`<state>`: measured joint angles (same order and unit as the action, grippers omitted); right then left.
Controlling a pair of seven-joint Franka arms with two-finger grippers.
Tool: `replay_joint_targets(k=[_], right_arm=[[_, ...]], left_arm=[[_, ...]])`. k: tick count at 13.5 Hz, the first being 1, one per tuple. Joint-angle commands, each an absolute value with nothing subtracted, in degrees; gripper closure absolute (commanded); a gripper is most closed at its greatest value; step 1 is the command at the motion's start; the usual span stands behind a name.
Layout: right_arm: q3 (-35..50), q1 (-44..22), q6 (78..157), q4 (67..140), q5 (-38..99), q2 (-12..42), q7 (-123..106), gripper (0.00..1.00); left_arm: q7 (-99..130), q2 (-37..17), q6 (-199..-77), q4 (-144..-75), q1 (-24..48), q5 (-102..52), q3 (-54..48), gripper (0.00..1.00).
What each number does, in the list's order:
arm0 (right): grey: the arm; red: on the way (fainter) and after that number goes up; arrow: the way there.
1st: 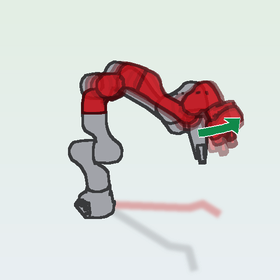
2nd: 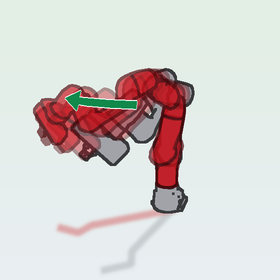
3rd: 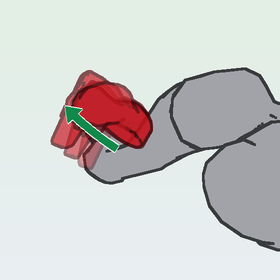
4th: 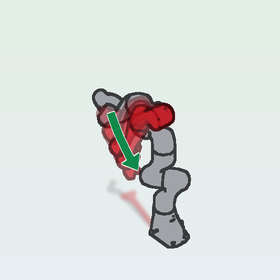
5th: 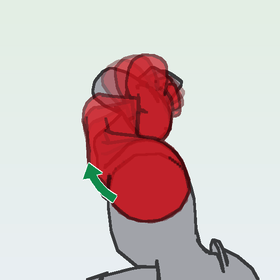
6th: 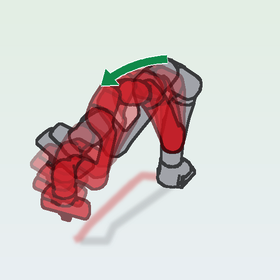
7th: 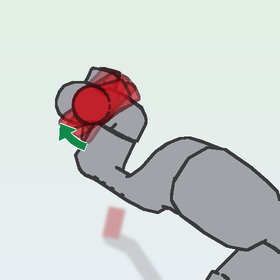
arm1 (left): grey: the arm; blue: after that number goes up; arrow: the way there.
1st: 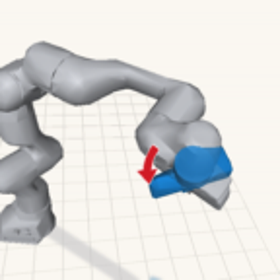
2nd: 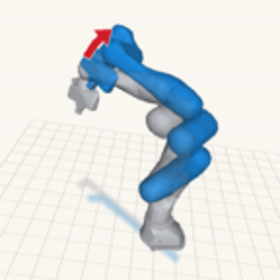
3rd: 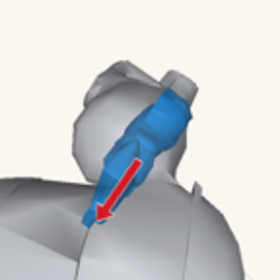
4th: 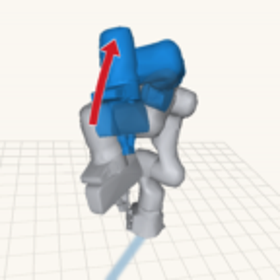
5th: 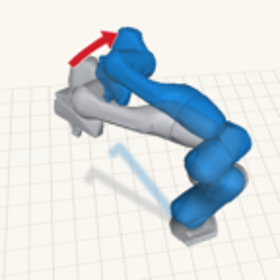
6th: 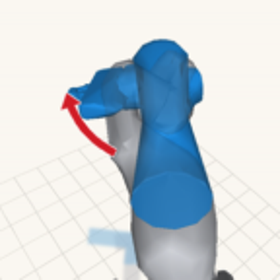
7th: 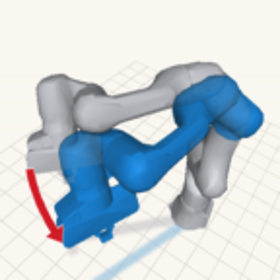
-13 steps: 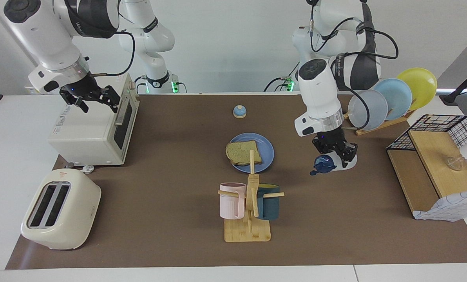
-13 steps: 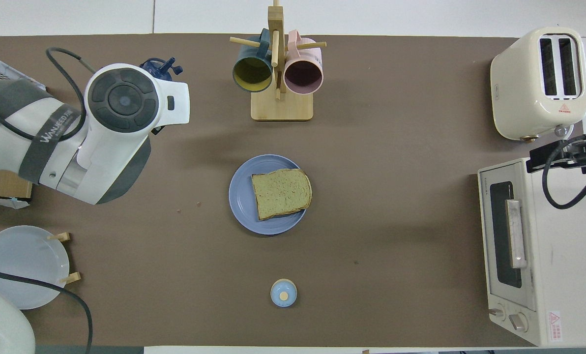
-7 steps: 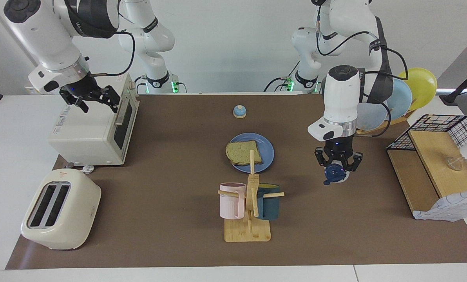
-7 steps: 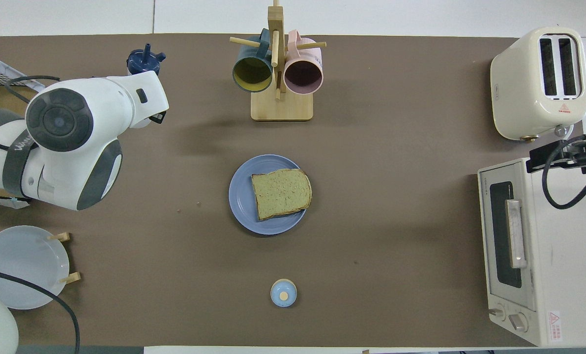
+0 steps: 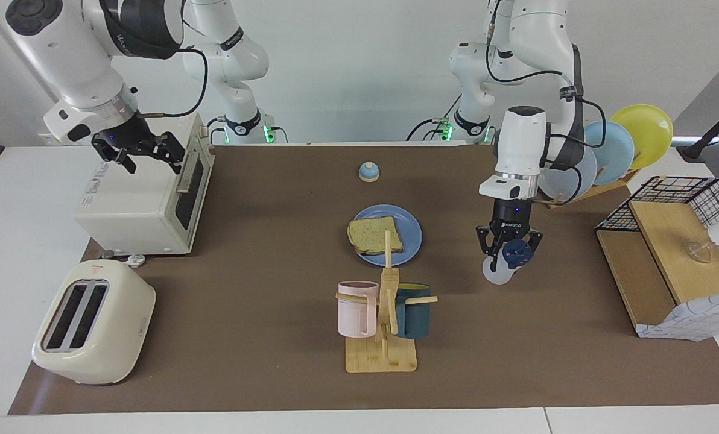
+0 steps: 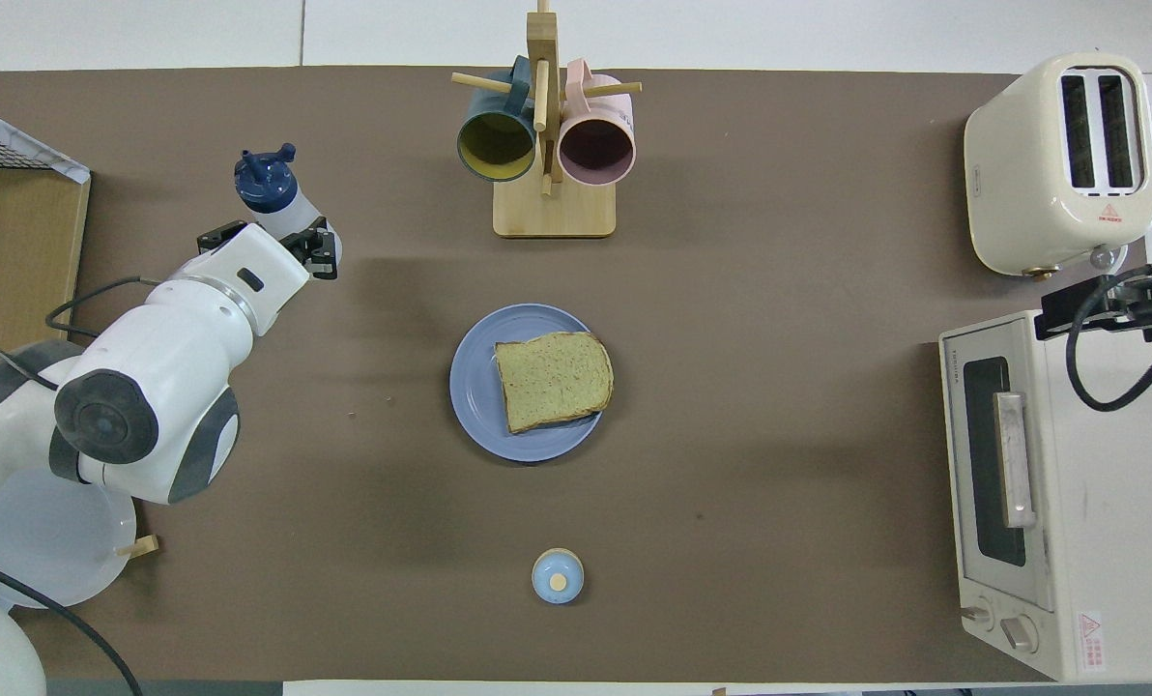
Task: Put bread on plate and add seasoning
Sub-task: 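Lower the bottle upright onto the table and open the left gripper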
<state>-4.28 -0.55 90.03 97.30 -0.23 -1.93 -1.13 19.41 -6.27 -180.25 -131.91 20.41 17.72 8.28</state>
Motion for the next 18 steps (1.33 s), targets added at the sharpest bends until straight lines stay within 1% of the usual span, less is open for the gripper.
replay_joint_targets(k=[1,2,5,7,12,15,18], right_arm=[[-3.78,0.00,89.56,97.29,-0.53,-2.46,-0.26,0.00],[-3.78,0.00,89.65,97.29,-0.53,-2.46,-0.26,0.00],[-3.78,0.00,89.65,97.29,-0.53,-2.46,-0.26,0.00],[-3.78,0.00,89.56,97.29,-0.53,-2.46,-0.26,0.00],[-3.78,0.00,89.65,97.29,-0.53,-2.46,-0.26,0.00],[-3.78,0.00,89.56,97.29,-0.53,-2.46,-0.26,0.00],[-3.78,0.00,89.65,97.29,-0.53,-2.46,-0.26,0.00]], left_arm=[[24.07,-4.74,-190.24,-138.24,19.78,17.05,7.82,1.00],[24.17,-5.36,-193.07,-139.47,19.43,17.05,7.82,1.00],[25.13,-7.29,-197.65,-140.27,19.42,16.96,7.82,1.00],[25.05,-10.18,-200.82,-140.19,19.60,17.05,7.82,1.00],[24.79,-11.33,-200.83,-139.40,19.42,17.58,7.91,1.00],[24.79,-15.10,-200.83,-137.03,19.42,18.02,8.00,1.00],[24.70,-17.22,-200.83,-134.40,18.38,22.30,8.09,1.00]])
